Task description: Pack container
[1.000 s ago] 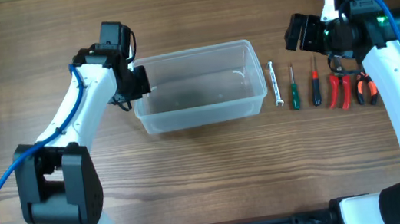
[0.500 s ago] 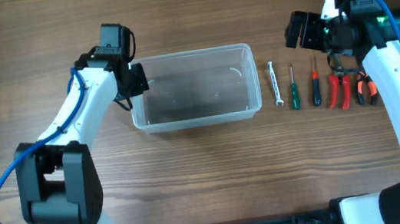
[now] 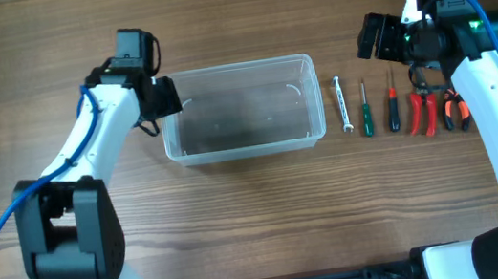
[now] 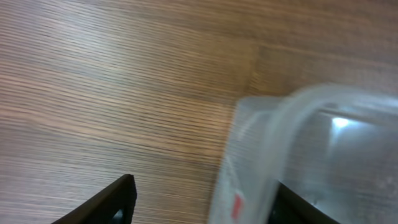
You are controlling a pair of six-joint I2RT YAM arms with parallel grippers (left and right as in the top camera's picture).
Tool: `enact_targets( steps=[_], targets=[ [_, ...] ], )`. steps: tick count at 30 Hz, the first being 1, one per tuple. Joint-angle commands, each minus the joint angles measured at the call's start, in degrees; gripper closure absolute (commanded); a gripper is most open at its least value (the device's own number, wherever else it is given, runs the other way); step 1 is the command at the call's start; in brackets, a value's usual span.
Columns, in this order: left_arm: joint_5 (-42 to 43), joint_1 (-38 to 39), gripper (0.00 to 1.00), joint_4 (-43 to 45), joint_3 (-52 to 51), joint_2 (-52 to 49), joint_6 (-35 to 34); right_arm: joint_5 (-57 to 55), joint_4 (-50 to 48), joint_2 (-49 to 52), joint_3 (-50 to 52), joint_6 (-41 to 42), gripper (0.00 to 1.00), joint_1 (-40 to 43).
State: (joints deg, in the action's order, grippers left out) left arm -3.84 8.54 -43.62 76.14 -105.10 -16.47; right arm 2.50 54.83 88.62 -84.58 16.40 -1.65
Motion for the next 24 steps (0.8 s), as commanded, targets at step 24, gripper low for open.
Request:
enact_targets(
  steps=[24],
  targets=[
    [-9.7, -15.96, 0.0, 8.59, 1.22, 21.03, -0.52, -10.64, 5.97, 0.55, -1.18, 0.28, 0.0, 12.41]
  ],
)
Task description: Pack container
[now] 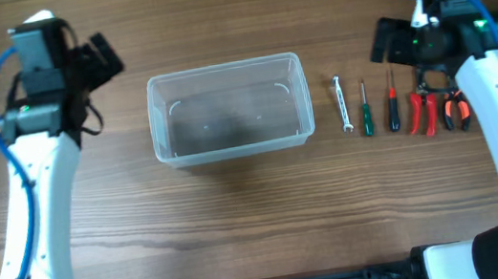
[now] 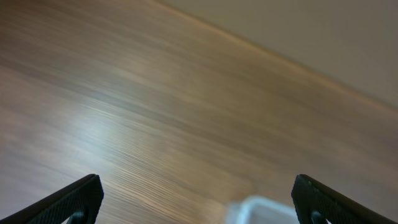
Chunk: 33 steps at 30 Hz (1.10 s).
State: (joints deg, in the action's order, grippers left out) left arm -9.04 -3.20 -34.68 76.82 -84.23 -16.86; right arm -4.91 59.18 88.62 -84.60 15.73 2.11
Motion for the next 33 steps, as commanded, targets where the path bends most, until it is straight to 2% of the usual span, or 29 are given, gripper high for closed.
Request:
enact_targets(
  steps=[1, 4, 7, 9, 12, 15, 16, 17, 18, 20, 21, 27, 33],
  targets=[
    [-4.52, -5.35, 0.0, -0.63, 0.55, 0.0, -0.11, -2.27, 1.88, 0.79, -1.16, 0.79, 0.0, 12.07],
    [-4.5, -8.66, 0.0, -0.87, 0.55, -0.11, -0.11, 3.98, 1.88, 1.99, -1.16, -3.21, 0.0, 24.57],
    [-4.5, -10.23, 0.0, -0.87, 0.55, -0.11, -0.11, 9.05, 2.45, 3.8, -1.16, -5.66, 0.01, 31.15],
    [-4.52, -10.47, 0.0, -0.87, 0.55, -0.11, -0.11, 9.03, 3.91, 5.66, -0.5, -6.91, 0.08, 32.52],
    [-4.52, -10.47, 0.0, -0.87, 0.55, -0.11, -0.11, 8.37, 4.5, 7.72, 1.51, -9.18, 0.09, 31.56],
    [-4.5, -10.47, 0.0, -0.87, 0.55, -0.11, -0.11, 8.39, 3.61, 10.1, 2.91, -11.34, 0.15, 30.47],
    [-4.5, -10.47, 0.0, -0.87, 0.55, -0.11, -0.11, 8.92, 3.34, 10.86, 2.99, -12.7, 0.2, 30.12],
    [-4.52, -10.47, 0.0, -0.87, 0.55, -0.11, -0.11, 9.86, 2.62, 12.28, 2.99, -14.21, 0.42, 29.49],
    [-4.5, -10.47, 0.0, -0.87, 0.55, -0.11, -0.11, 10.36, 2.08, 13.22, 2.99, -15.17, 0.52, 29.0],
    [-4.5, -10.47, 0.0, -0.87, 0.55, -0.11, -0.11, 10.05, 0.37, 15.61, 2.99, -15.93, 0.66, 27.85],
    [-4.52, -10.47, 0.0, -0.87, 0.55, -0.11, -0.11, 9.64, -0.11, 16.94, 2.99, -16.7, 0.68, 27.3],
    [-4.52, -10.47, 0.0, -0.87, 0.55, -0.11, -0.11, 6.29, -0.33, 23.85, 2.99, -17.29, 0.7, 23.67],
    [-4.5, -10.47, 0.0, -0.87, 0.55, -0.11, -0.11, 3.13, -0.26, 28.85, 2.99, -17.14, 0.67, 20.94]
  ],
)
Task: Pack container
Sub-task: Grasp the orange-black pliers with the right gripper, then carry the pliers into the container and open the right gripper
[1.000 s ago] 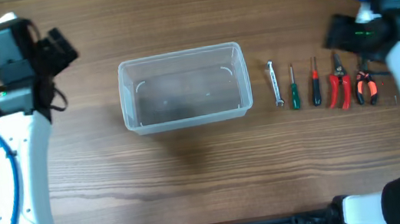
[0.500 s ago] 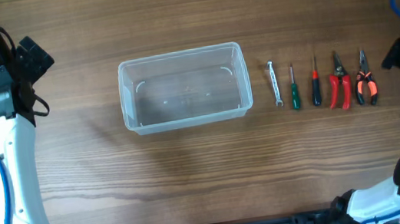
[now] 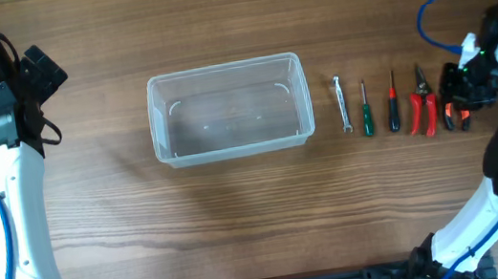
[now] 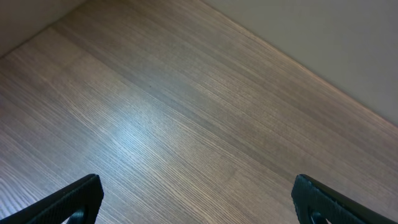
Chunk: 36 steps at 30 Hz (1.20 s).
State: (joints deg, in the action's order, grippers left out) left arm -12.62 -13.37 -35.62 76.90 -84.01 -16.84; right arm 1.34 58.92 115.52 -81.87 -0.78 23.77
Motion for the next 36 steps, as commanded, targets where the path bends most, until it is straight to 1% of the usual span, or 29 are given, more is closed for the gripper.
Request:
enact_targets(
  steps=[1, 5, 7, 13, 17, 19, 22, 25, 30, 32, 34, 36],
  targets=[
    [-0.92, -0.31, 0.0, 0.07, 0.46, -0.33, -0.13, -3.17, 0.02, 2.36, 0.26, -0.55, 0.67, -0.72],
    [-0.94, -0.31, 0.0, 0.07, 0.46, -0.33, -0.13, -4.79, 0.0, 3.21, 0.26, 0.94, 0.67, -0.72],
    [-0.92, -0.31, 0.0, 0.07, 0.46, -0.33, -0.13, -4.76, 0.04, 3.21, 0.26, 0.92, 0.69, -0.76],
    [-0.94, -0.31, 0.0, 0.07, 0.46, -0.33, -0.13, -4.79, -0.22, 3.21, 0.28, 0.94, 0.68, -0.79],
    [-0.94, -0.31, 0.0, 0.07, 0.46, -0.33, -0.13, -4.79, -3.89, 3.23, 2.97, 0.98, 0.65, -0.79],
    [-0.94, -0.31, 0.0, 0.07, 0.46, -0.33, -0.13, -4.79, -5.66, 3.23, 3.58, 1.11, 0.65, -0.79],
    [-0.92, -0.31, 0.0, 0.07, 0.46, -0.33, -0.13, -4.79, -6.34, 3.23, 3.56, 2.29, 0.73, -0.79],
    [-0.94, -0.31, 0.0, 0.07, 0.46, -0.33, -0.13, -4.76, -6.1, 3.23, 3.56, 2.47, 0.96, -0.79],
    [-0.94, -0.31, 0.0, 0.07, 0.46, -0.33, -0.13, -4.37, -4.87, 2.75, 2.99, 2.75, 0.96, -0.79],
    [-0.94, -0.31, 0.0, 0.07, 0.46, -0.33, -0.13, -4.31, -3.13, 1.22, 1.73, 4.61, 0.96, -0.81],
    [-0.94, -0.31, 0.0, 0.07, 0.46, -0.33, -0.13, -2.75, -0.35, -1.79, -1.01, 5.44, 0.96, -1.03],
    [-0.92, -0.31, 0.0, 0.07, 0.46, -0.33, -0.13, -0.15, 2.78, -7.28, -5.57, 5.27, 0.96, -2.56]
  ],
)
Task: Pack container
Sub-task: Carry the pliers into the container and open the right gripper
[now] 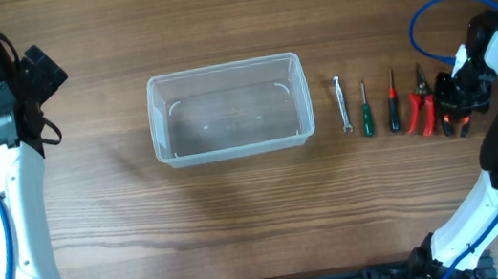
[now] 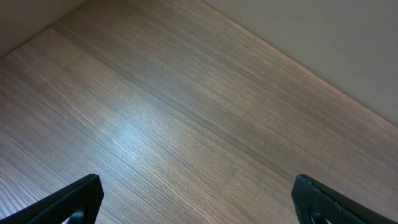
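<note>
The clear plastic container (image 1: 229,109) stands empty at mid-table. To its right lie a small wrench (image 1: 342,104), a green-handled screwdriver (image 1: 365,111), a red-handled screwdriver (image 1: 392,101), red pliers (image 1: 421,109) and orange-black pliers (image 1: 460,117). My right gripper (image 1: 456,93) hovers over the orange-black pliers at the row's far end and hides most of them; its jaws do not show. My left gripper (image 1: 44,72) is far left of the container. In the left wrist view it (image 2: 199,200) is open, with only bare wood between the fingers (image 2: 81,196).
The wooden table (image 1: 240,218) runs on in front of the container and tools. In the left wrist view the table's far edge (image 2: 292,59) meets a pale wall. The right arm's blue cable (image 1: 425,15) loops above the tools.
My right gripper has shifted a little left and nearer, onto the orange-black pliers, and the arm's elbow has turned. The left arm, the container and the other tools have not moved.
My left gripper stood open at the container's left rim while the right hung behind the tools. Then the container lay a little further left and the left arm had drawn back. The left arm then stood at the far left corner, the right over the pliers, where it stays.
</note>
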You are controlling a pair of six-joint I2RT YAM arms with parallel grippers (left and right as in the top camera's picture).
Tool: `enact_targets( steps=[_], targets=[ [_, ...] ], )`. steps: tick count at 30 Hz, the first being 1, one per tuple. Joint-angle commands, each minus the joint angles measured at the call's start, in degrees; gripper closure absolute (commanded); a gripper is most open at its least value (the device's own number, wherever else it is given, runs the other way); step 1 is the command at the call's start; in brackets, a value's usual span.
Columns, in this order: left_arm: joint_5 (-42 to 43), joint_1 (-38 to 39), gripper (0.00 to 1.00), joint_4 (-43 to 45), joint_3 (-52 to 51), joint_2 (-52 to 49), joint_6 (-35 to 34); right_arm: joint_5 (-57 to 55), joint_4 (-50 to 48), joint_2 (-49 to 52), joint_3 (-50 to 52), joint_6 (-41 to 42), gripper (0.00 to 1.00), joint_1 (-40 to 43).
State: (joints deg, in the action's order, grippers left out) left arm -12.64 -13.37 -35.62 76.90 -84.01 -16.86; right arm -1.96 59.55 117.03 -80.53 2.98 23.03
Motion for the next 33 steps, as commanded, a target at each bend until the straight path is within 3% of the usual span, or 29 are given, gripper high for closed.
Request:
enact_targets(
  steps=[1, 5, 9, 12, 16, 21, 29, 33],
  targets=[
    [-0.92, -0.31, 0.0, 0.07, 0.46, -0.33, -0.11, 3.82, 2.78, -10.88, -8.37, 1.46, 0.96, -2.78],
    [-0.92, -0.31, 0.0, 0.07, 0.46, -0.33, -0.11, 9.27, 3.32, -21.51, -14.64, -4.22, 0.96, -12.52],
    [-0.92, -0.31, 0.0, 0.07, 0.46, -0.33, -0.11, 16.83, -0.11, -27.43, -16.0, -13.99, 0.96, -29.81],
    [-0.9, -0.31, 0.0, 0.07, 0.46, -0.33, -0.11, 19.91, -2.56, -26.08, -15.78, -27.02, 0.96, -46.71],
    [-0.92, -0.31, 0.0, 0.07, 0.46, -0.33, -0.11, 17.75, -6.69, -20.52, -15.78, -38.12, 0.96, -57.4],
    [-0.92, -0.31, 0.0, 0.07, 0.46, -0.33, -0.11, 17.46, -10.78, -11.15, -15.78, -54.12, 0.96, -60.65],
    [-0.92, -0.31, 0.0, 0.07, 0.46, -0.33, -0.11, 17.44, -18.38, 3.1, -15.78, -63.63, 0.96, -60.59],
    [-0.92, -0.31, 0.0, 0.07, 0.46, -0.33, -0.11, 17.79, -20.96, 6.54, -15.78, -64.08, 0.96, -60.46]
  ],
)
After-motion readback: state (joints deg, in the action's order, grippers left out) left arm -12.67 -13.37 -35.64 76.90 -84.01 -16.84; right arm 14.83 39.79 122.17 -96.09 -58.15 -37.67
